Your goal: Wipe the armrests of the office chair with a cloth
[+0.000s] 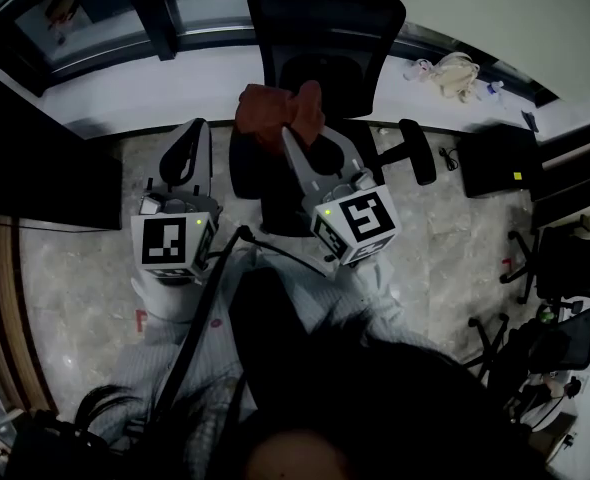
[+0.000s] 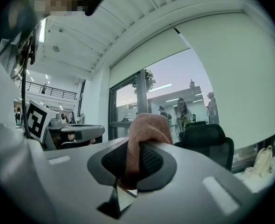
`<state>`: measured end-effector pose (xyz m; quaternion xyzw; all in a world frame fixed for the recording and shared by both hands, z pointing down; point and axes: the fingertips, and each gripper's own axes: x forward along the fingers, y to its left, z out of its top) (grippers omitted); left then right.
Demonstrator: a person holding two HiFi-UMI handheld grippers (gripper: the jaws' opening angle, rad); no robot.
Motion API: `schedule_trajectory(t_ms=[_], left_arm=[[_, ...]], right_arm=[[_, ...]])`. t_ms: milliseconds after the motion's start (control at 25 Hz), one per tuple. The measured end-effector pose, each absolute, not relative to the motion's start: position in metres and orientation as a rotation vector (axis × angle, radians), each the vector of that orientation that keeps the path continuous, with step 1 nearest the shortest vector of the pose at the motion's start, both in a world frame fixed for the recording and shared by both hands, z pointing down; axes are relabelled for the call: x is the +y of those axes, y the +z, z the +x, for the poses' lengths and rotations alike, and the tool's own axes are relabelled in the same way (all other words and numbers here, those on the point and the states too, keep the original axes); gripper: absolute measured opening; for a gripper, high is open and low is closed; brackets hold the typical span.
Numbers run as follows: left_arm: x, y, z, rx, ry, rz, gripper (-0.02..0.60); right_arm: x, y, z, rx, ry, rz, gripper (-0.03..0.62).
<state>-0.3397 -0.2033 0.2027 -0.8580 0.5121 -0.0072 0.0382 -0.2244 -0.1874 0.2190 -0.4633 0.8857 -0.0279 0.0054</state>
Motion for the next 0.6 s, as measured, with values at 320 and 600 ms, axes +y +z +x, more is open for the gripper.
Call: schedule_trajectory(t_ms=[320,600], left_arm=[[-0.208,0.203,-0.339,1.568,-0.034,-2.635,0.003],[-0.211,0.202,-0.346,1.572,-0.021,-2.627,0.003]], right_arm=[[-0.191,0.217,-0.229,2.790,-0.077,-1.436,0.034],[-0.194,0.218,-0.235,2.786,-0.079,-1.443,0.034]])
